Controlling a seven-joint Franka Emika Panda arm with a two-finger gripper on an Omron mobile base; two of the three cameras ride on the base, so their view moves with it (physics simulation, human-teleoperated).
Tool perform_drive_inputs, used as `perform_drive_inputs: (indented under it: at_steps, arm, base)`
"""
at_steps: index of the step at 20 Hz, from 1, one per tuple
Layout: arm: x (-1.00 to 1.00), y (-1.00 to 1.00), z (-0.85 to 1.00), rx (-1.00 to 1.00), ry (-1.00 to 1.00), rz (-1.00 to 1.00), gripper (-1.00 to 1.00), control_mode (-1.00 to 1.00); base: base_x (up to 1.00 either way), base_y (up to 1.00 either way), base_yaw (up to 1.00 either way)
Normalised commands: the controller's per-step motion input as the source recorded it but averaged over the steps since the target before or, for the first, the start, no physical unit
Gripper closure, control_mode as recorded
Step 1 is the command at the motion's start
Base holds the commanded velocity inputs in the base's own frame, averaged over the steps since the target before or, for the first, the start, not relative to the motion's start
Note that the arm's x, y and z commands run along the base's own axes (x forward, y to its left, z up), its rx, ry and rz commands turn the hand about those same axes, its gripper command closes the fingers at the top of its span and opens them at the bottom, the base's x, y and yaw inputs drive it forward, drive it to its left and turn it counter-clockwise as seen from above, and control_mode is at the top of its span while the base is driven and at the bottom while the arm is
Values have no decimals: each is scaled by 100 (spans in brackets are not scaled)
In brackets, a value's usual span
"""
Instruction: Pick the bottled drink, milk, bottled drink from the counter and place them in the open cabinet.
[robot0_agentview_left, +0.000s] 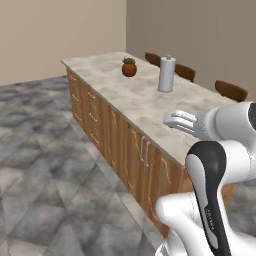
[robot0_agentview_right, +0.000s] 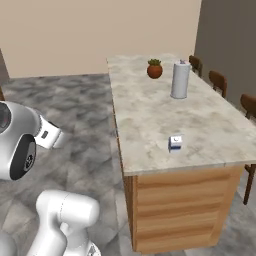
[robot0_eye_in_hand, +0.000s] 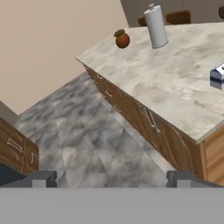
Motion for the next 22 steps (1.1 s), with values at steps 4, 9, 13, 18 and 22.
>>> perform_drive_inputs:
  at_steps: [4, 9, 13, 18, 22]
  arm:
    - [0, 0, 0, 0, 0, 0, -100, 100]
    - [0, 0, 0, 0, 0, 0, -100, 100]
    - [0, 0, 0, 0, 0, 0, -100, 100]
    - [0, 0, 0, 0, 0, 0, -100, 100]
    - [0, 0, 0, 0, 0, 0, -100, 100]
  base:
    - [0, -100, 23]
    - [0, -100, 20]
    - [0, -100, 18]
    - [0, -100, 16]
    - [0, -100, 16]
